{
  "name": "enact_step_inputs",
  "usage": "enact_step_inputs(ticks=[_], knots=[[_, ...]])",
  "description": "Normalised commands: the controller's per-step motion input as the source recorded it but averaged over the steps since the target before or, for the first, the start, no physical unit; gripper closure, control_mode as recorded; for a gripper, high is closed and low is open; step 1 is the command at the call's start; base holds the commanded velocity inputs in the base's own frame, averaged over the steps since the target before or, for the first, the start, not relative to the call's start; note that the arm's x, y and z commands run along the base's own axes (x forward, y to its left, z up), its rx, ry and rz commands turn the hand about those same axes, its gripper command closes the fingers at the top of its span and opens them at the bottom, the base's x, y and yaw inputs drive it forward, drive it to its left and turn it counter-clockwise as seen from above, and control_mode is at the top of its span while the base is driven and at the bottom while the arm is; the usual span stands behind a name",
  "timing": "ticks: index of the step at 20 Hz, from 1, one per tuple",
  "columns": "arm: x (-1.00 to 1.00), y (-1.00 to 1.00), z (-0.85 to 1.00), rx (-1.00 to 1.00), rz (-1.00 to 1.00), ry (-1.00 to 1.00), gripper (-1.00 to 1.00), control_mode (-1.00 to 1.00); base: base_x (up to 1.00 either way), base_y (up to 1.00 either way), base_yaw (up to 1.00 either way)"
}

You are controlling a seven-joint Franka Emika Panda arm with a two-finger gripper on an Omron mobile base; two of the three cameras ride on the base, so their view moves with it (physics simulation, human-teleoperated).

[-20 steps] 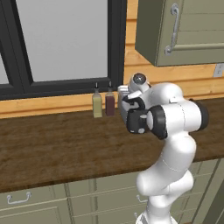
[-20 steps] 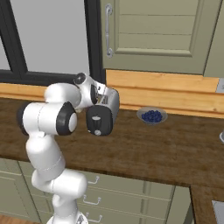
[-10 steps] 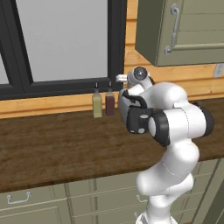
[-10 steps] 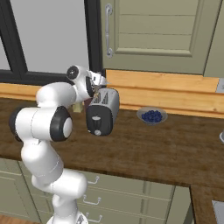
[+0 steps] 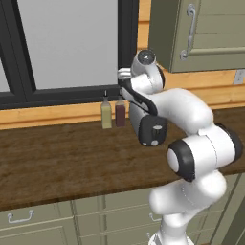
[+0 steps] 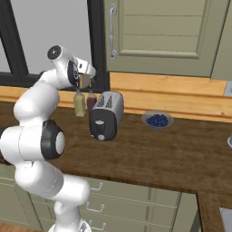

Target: Start the toaster. Once the lever pops up, take the bread to the plate on the dining counter.

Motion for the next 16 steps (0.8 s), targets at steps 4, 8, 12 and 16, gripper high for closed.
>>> enact_step_inputs(ticks=[4,8,12,16], knots=[[-1.00,0.10,0.70,0.03,0.06,0.27,1.00,-1.00,0.00,0.00,0.00],[-1.00,0.00,0.41,0.02,0.06,0.18,1.00,-1.00,0.00,0.00,0.00],[-1.00,0.00,0.02,0.00,0.04,0.05,1.00,-1.00,0.00,0.00,0.00],[-1.00,-0.05,0.00,0.00,0.00,-0.01,1.00,-1.00,0.00,0.00,0.00]])
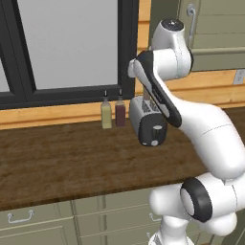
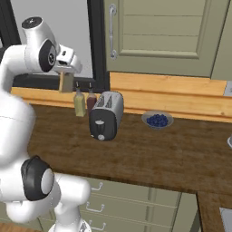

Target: Start the toaster. Once the lever pops up, take the bread to the plate on the dining counter.

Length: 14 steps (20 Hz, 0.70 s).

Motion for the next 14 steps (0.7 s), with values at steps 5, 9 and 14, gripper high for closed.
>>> enact_step_inputs(ticks=[5,9,14], knots=[[-1.00,-0.22,-0.12,-0.01,0.00,-0.03,1.00,-1.00,0.00,0.00,0.00],[-0.69,-0.20,-0.22,-0.03,0.00,0.00,1.00,-1.00,0.00,0.00,0.00],[-0.09,-0.02,-0.02,-0.01,0.00,0.00,1.00,1.00,-0.69,0.07,0.02]])
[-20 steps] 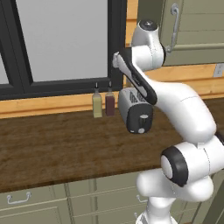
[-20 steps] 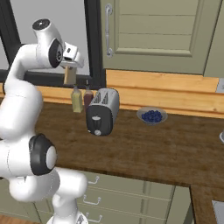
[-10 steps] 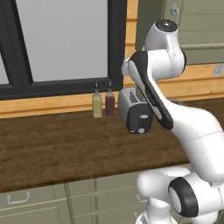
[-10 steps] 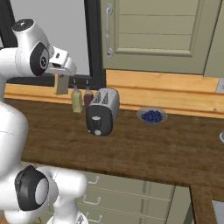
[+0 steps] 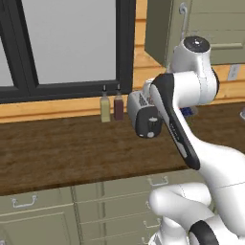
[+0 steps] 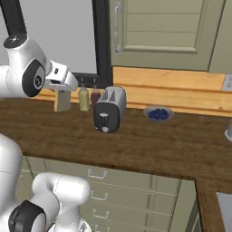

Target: Start the toaster. Once the lever pops up, take the bread to the plate on the dining counter.

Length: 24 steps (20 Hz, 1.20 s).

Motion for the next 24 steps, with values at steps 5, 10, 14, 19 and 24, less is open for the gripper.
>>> enact_step_inputs(ticks=[5,10,14,19,24], knots=[[0.00,0.00,0.00,0.00,0.00,0.00,1.00,1.00,-0.76,0.61,0.63],[0.00,0.00,0.00,0.00,0.00,0.00,1.00,1.00,-0.11,0.59,0.93],[0.00,0.00,0.00,0.00,0.00,0.00,1.00,1.00,-0.07,0.75,0.88],[0.00,0.00,0.00,0.00,0.00,0.00,1.00,1.00,0.22,0.82,0.74],[0.00,0.00,0.00,0.00,0.00,0.00,1.00,1.00,0.83,0.63,0.62]])
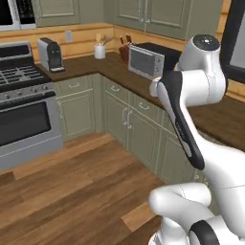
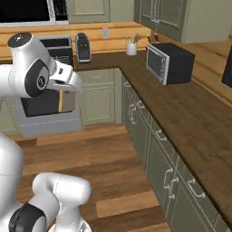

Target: Start the toaster. Once the lever pops up, take the bread to the plate on the dining counter.

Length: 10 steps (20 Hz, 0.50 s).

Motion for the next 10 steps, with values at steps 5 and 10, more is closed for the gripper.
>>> enact_step_inputs(ticks=[5,10], knots=[[0.00,0.00,0.00,0.00,0.00,0.00,1.00,1.00,1.00,0.32,0.60],[0.00,0.00,0.00,0.00,0.00,0.00,1.00,1.00,1.00,0.22,0.60]])
